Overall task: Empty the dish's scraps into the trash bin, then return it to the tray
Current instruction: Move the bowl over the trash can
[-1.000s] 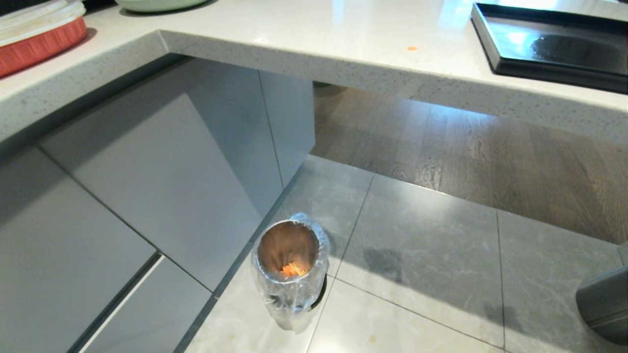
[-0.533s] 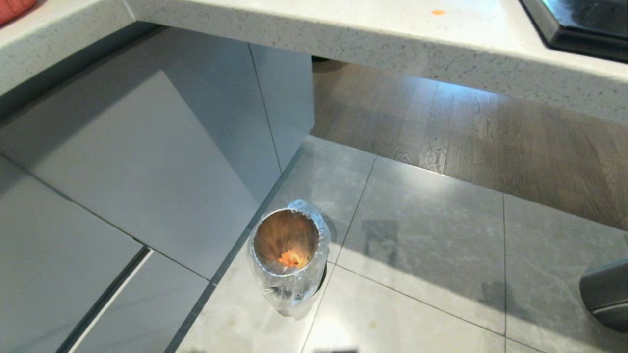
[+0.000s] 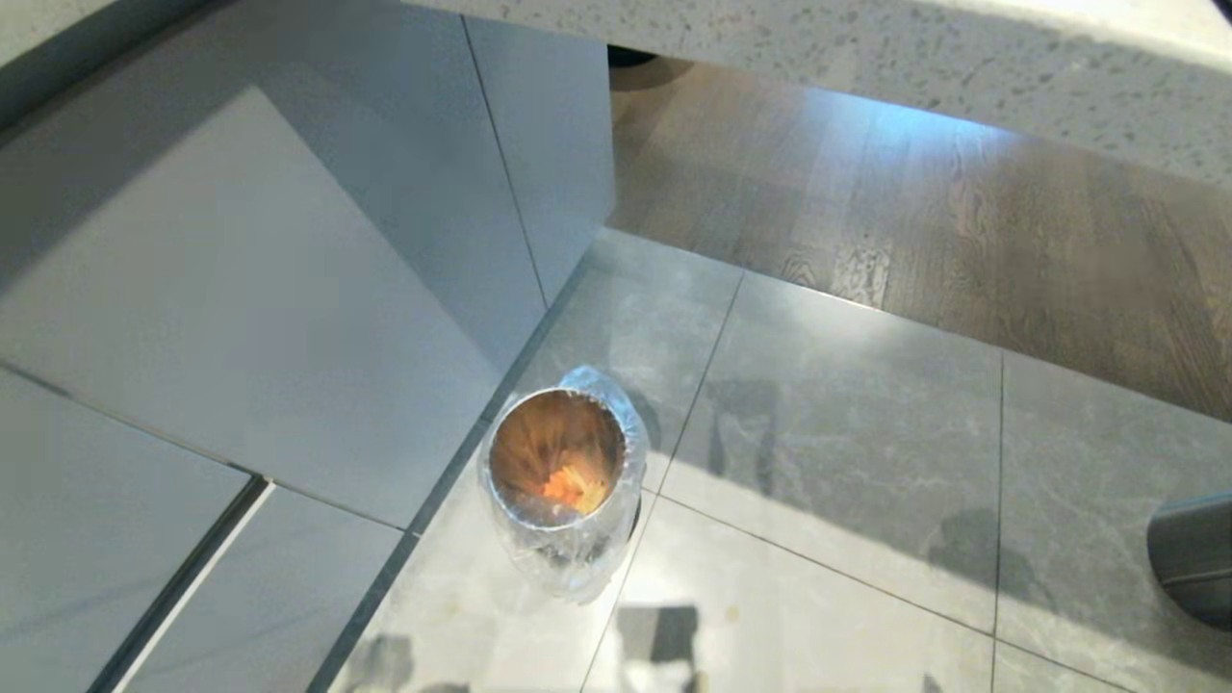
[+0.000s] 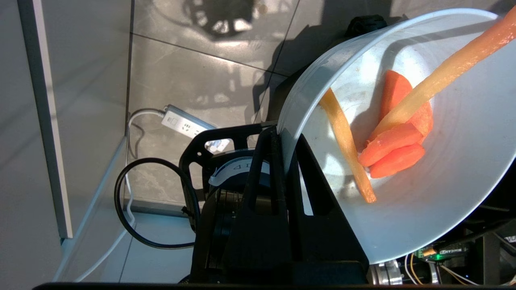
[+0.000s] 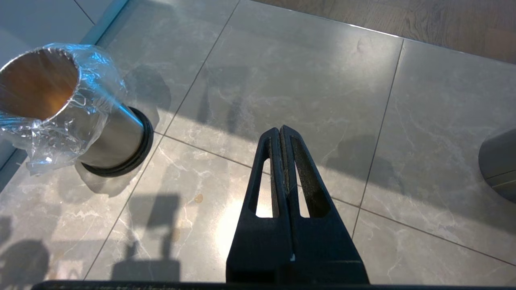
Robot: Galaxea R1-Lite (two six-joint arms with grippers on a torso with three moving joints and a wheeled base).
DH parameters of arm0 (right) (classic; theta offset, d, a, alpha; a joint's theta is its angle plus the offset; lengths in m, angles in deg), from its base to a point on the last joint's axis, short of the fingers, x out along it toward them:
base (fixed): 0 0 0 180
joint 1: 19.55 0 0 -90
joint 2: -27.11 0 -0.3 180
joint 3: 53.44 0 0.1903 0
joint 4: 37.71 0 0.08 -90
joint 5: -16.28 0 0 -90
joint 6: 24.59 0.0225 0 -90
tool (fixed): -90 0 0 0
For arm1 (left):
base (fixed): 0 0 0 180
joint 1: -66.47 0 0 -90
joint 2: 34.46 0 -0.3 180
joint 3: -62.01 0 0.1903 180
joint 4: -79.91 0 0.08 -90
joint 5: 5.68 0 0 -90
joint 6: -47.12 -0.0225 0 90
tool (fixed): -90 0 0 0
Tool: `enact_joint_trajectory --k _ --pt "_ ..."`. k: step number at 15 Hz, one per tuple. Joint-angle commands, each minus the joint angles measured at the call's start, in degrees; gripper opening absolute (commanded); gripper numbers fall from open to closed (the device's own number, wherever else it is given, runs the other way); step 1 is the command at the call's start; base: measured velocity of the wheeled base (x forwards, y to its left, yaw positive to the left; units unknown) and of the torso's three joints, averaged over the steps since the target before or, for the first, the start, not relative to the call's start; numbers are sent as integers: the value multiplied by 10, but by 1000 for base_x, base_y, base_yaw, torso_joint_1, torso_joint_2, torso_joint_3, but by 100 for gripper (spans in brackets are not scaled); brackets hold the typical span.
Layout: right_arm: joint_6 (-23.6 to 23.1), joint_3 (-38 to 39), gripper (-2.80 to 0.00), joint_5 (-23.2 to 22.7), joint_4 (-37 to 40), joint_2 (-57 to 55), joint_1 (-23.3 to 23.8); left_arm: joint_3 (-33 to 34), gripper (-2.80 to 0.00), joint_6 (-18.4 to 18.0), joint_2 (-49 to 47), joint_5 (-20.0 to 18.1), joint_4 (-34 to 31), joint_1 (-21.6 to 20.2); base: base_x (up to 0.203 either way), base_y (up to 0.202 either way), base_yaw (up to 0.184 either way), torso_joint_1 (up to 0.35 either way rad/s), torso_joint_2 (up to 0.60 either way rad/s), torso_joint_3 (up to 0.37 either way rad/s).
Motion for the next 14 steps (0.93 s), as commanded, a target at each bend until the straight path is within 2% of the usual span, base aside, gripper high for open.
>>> enact_joint_trajectory --k 1,3,7,14 --pt "0 0 -280 0 0 0 0 0 -280 -3 5 0 -6 0 0 0 0 3 5 -37" --pt "0 0 -280 0 0 0 0 -4 -280 -20 3 1 -1 0 0 0 0 0 0 0" --pt "0 0 -280 0 0 0 0 -22 -280 -24 -15 2 25 10 0 0 0 0 0 0" --pt "0 0 -280 0 0 0 0 -80 -280 -108 -100 1 84 26 0 0 0 0 0 0"
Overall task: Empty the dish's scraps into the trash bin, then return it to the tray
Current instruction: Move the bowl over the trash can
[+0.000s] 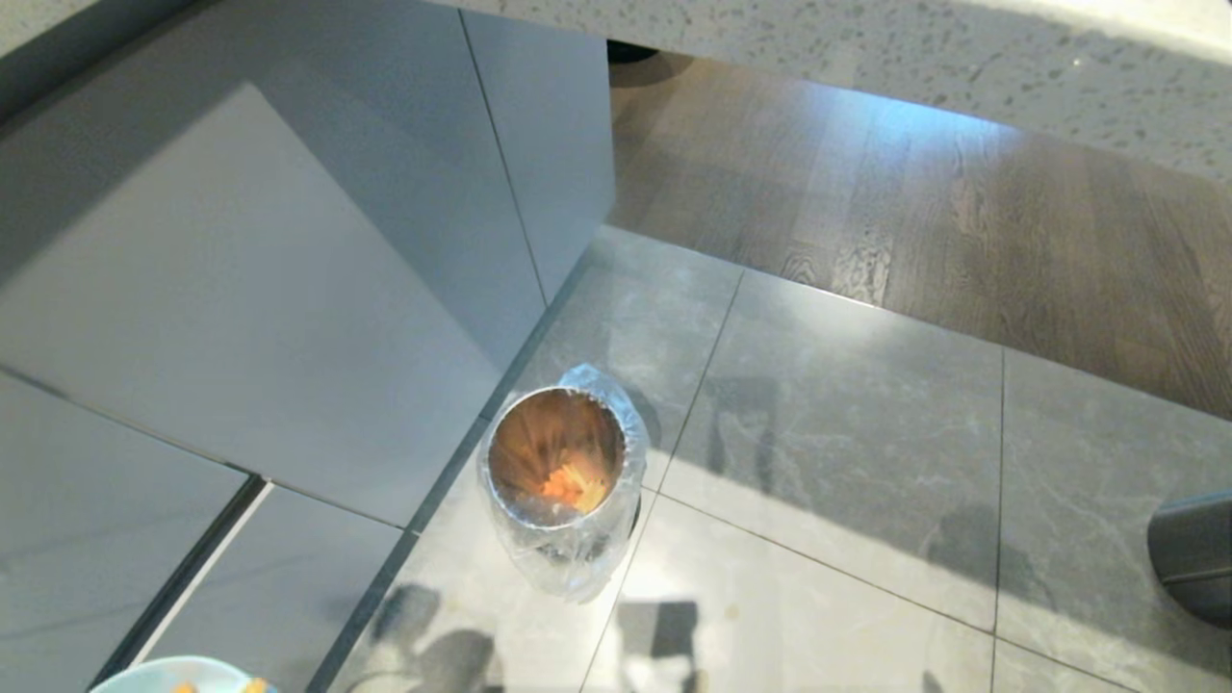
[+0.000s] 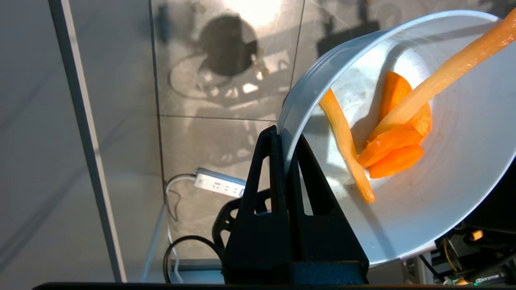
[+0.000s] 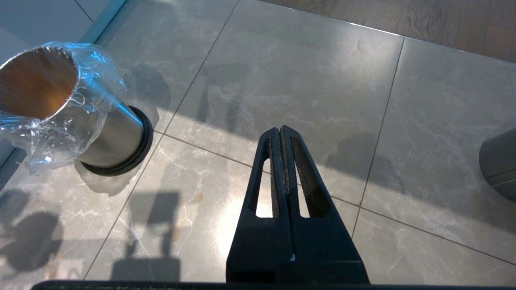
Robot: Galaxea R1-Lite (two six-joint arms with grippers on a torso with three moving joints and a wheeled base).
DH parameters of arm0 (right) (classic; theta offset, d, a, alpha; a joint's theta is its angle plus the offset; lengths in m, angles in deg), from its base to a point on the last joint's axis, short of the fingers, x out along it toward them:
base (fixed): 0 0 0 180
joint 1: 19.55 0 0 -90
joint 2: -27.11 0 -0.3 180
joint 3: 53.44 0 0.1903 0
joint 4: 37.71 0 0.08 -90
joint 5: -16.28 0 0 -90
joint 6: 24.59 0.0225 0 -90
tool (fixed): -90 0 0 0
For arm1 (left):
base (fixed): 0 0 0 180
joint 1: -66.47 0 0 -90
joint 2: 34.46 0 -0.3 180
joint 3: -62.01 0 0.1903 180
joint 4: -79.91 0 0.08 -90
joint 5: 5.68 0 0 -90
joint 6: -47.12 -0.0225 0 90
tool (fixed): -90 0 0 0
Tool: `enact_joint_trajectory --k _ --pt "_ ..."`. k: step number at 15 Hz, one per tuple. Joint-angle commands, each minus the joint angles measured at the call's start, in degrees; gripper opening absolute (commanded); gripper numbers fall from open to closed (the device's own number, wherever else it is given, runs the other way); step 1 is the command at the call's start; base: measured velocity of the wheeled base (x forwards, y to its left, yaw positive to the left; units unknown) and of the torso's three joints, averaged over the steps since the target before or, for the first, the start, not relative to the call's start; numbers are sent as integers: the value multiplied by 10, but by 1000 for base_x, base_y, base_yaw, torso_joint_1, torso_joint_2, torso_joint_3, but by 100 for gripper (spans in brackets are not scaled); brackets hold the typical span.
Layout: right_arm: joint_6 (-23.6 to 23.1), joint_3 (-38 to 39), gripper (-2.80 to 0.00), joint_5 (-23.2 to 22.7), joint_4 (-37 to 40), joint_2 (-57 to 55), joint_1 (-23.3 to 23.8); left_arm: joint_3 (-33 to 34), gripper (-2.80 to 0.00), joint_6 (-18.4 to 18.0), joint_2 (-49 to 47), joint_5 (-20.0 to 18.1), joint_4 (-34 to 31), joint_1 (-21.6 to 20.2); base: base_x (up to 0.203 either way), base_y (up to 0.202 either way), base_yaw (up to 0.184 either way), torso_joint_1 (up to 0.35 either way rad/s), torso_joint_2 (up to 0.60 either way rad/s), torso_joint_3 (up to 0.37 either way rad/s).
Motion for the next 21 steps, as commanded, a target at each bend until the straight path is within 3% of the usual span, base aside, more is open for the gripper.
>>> enact_joint_trajectory --k 1,6,10,16,21 --pt "0 0 -280 0 0 0 0 -18 -280 -7 -44 0 8 13 0 0 0 0 0 0" --pt "0 0 -280 0 0 0 0 -60 -280 -9 -121 14 59 65 0 0 0 0 0 0" --pt "0 0 -280 0 0 0 0 -72 -280 -7 -158 139 104 131 0 0 0 0 0 0" --pt "0 0 -280 0 0 0 0 -91 -280 -10 -209 181 128 160 0 0 0 0 0 0" --pt "0 0 -280 0 0 0 0 -88 -280 -11 -269 227 248 191 0 0 0 0 0 0"
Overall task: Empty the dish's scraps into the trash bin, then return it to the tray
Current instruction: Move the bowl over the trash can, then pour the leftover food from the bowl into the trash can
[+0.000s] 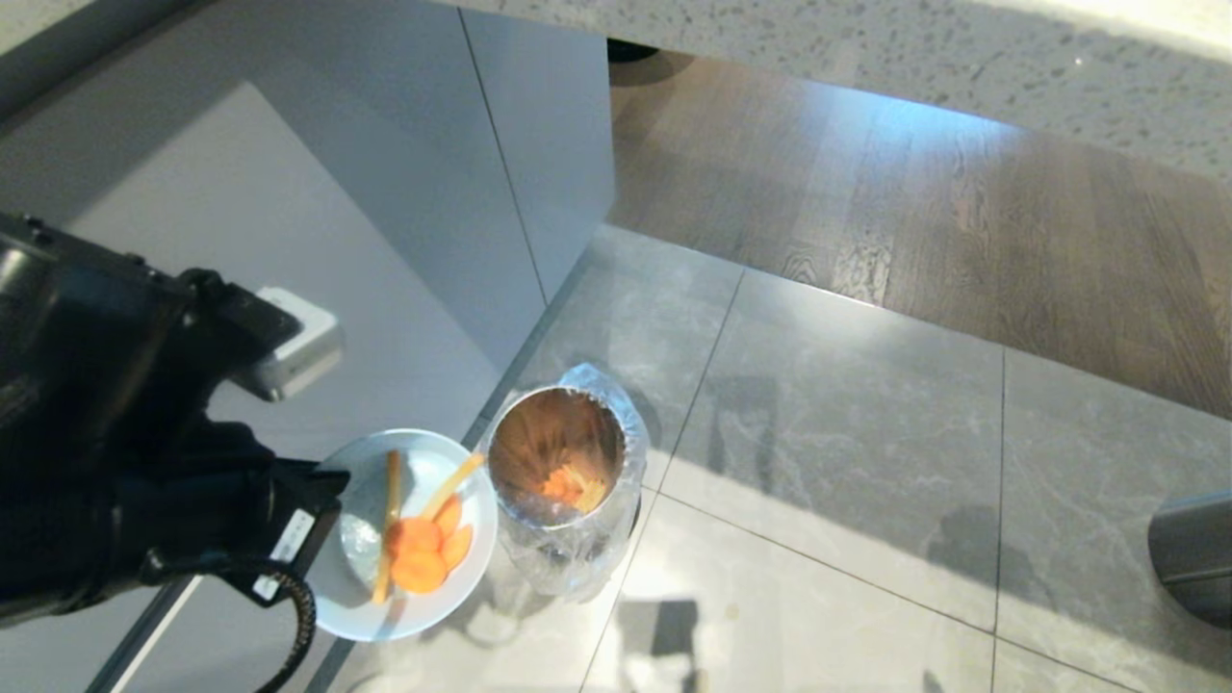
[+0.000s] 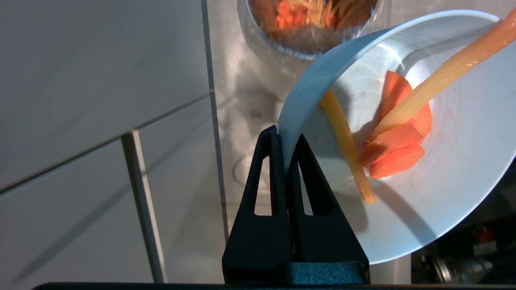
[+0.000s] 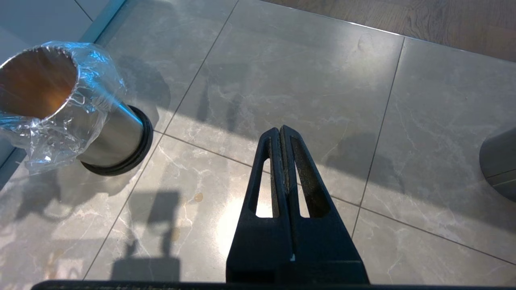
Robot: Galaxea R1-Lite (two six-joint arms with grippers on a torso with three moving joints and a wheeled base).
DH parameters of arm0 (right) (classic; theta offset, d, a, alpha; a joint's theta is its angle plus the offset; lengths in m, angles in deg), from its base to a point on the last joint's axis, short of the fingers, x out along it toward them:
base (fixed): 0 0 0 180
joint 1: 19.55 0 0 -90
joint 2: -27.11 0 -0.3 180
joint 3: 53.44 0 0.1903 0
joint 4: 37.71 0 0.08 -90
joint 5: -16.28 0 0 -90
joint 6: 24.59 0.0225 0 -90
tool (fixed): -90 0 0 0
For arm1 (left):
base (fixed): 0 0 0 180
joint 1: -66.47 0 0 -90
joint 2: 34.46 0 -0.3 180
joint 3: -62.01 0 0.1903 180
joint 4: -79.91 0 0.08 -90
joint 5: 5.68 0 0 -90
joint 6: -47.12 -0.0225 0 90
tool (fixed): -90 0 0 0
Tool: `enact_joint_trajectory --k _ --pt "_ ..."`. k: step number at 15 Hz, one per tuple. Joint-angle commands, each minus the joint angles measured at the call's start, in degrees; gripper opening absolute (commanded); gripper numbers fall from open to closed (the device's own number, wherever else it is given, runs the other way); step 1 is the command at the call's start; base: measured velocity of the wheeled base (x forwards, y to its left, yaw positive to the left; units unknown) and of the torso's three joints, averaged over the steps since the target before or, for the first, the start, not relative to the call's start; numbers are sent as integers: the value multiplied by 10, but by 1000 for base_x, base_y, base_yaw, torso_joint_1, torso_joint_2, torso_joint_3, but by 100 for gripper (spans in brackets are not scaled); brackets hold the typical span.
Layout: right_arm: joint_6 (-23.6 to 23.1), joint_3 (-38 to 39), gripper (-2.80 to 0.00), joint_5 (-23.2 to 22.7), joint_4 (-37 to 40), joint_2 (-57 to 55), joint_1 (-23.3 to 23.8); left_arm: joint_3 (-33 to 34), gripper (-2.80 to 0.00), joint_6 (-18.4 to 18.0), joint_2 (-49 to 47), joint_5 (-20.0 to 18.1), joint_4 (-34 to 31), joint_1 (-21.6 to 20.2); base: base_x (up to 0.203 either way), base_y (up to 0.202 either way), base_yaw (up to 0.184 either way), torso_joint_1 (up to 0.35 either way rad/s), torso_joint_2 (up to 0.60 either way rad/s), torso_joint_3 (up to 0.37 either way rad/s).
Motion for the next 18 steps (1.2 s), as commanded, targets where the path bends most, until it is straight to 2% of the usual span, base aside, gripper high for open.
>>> enact_joint_trajectory --k 1,7,12,18 --pt "0 0 -280 0 0 0 0 4 -280 0 -37 11 40 13 0 0 0 0 0 0" --pt "0 0 -280 0 0 0 0 0 -280 -1 -109 17 111 36 0 0 0 0 0 0" --pt "0 0 -280 0 0 0 0 4 -280 0 -161 17 203 34 0 0 0 0 0 0" --pt "0 0 -280 0 0 0 0 1 -280 -6 -227 17 363 20 0 0 0 0 0 0"
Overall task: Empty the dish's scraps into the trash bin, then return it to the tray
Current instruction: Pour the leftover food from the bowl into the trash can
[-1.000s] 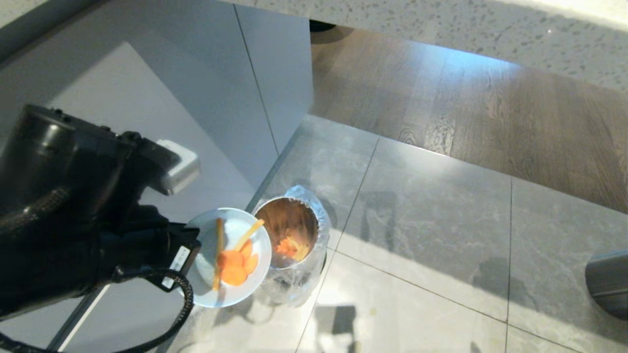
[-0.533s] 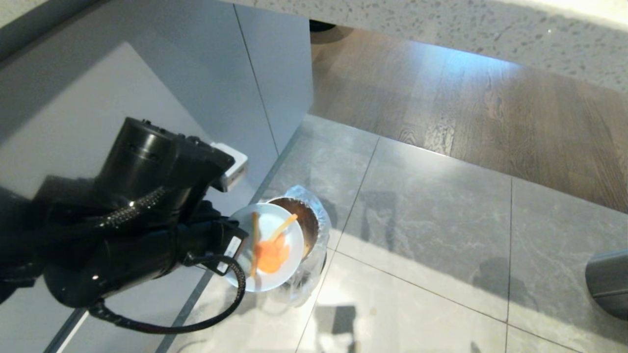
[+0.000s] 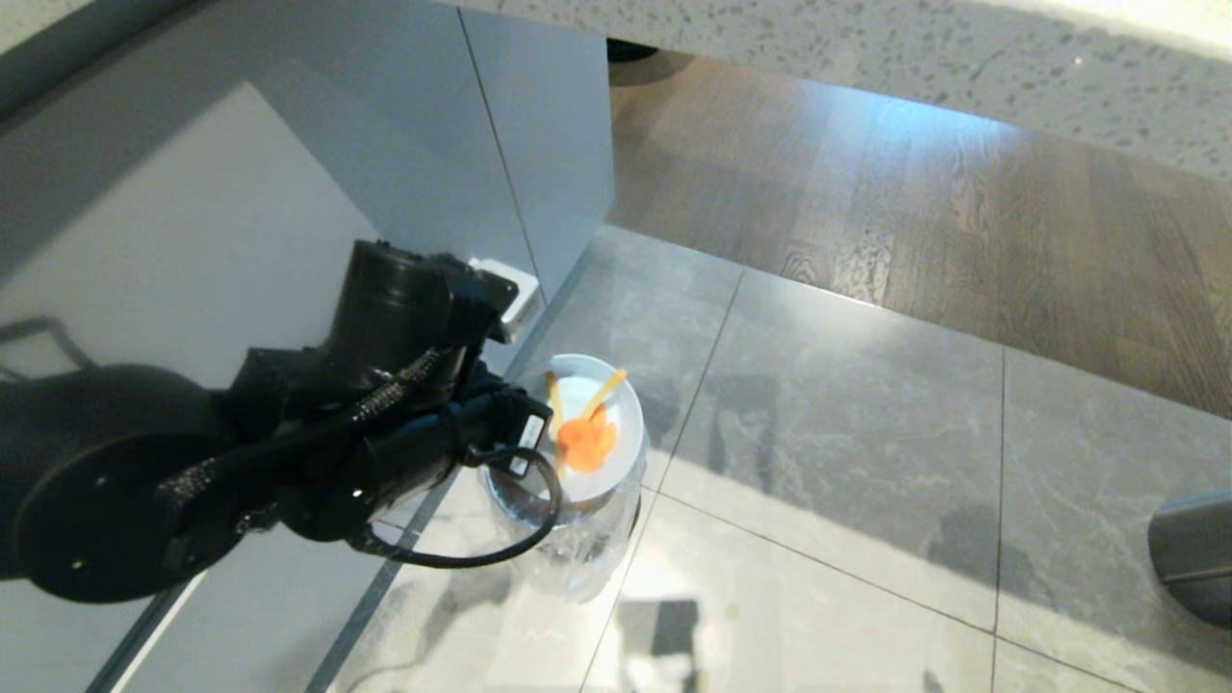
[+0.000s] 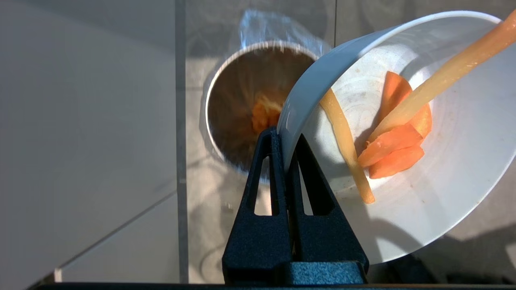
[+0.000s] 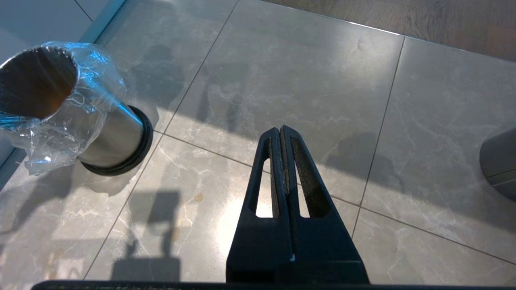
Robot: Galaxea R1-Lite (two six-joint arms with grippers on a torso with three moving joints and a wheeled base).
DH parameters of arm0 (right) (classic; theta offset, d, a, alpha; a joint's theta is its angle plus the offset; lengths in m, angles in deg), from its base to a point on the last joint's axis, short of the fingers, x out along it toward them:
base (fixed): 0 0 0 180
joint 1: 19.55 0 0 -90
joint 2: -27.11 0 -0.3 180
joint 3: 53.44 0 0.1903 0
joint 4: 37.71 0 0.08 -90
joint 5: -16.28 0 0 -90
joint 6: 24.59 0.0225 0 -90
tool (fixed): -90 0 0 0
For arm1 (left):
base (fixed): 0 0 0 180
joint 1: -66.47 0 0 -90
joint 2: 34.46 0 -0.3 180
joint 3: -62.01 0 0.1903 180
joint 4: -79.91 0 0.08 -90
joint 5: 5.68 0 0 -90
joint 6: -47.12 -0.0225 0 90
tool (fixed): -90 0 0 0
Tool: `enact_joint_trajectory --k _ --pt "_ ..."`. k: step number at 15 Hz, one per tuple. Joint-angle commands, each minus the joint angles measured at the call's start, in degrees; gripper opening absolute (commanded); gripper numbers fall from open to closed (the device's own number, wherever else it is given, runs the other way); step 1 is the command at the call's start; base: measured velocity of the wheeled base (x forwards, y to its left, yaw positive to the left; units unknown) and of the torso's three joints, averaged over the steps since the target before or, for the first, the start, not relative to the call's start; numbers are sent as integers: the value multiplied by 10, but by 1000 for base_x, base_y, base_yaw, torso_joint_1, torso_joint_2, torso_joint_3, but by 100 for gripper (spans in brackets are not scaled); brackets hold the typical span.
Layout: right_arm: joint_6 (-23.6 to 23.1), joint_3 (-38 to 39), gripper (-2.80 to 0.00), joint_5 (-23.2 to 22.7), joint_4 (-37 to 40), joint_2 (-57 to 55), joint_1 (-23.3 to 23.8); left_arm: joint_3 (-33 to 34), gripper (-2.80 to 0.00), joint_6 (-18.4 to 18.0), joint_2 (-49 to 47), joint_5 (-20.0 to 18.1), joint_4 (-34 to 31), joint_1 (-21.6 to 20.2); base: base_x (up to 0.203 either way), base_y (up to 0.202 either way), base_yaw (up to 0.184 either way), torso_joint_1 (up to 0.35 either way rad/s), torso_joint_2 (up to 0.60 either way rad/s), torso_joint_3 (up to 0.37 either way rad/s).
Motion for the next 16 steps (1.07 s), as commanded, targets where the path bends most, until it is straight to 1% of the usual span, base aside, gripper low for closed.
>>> enact_joint_trajectory --k 1,2,3,4,5,6,8,10,12,16 --pt "0 0 -280 0 0 0 0 0 -280 -21 -29 2 50 -11 0 0 0 0 0 0" --pt "0 0 -280 0 0 0 0 -1 -280 -62 -36 1 85 -31 0 0 0 0 0 0" --pt "0 0 -280 0 0 0 0 -2 -280 -111 -44 -3 123 -54 0 0 0 0 0 0" --pt "0 0 -280 0 0 0 0 -2 -280 -151 -50 -14 155 -74 0 0 0 0 0 0" --pt "0 0 -280 0 0 0 0 -1 -280 -170 -54 -39 167 -84 0 0 0 0 0 0" --pt "0 0 -280 0 0 0 0 0 -280 -177 -56 -55 169 -87 0 0 0 0 0 0" --pt "0 0 -280 0 0 0 0 1 -280 -199 -64 -65 174 -87 0 0 0 0 0 0" --pt "0 0 -280 0 0 0 0 4 -280 -219 -74 -82 202 -87 0 0 0 0 0 0" --pt "0 0 -280 0 0 0 0 22 -280 -235 -85 -90 249 -88 0 0 0 0 0 0" --pt "0 0 -280 0 0 0 0 77 -280 -240 -104 -91 371 -88 0 0 0 0 0 0"
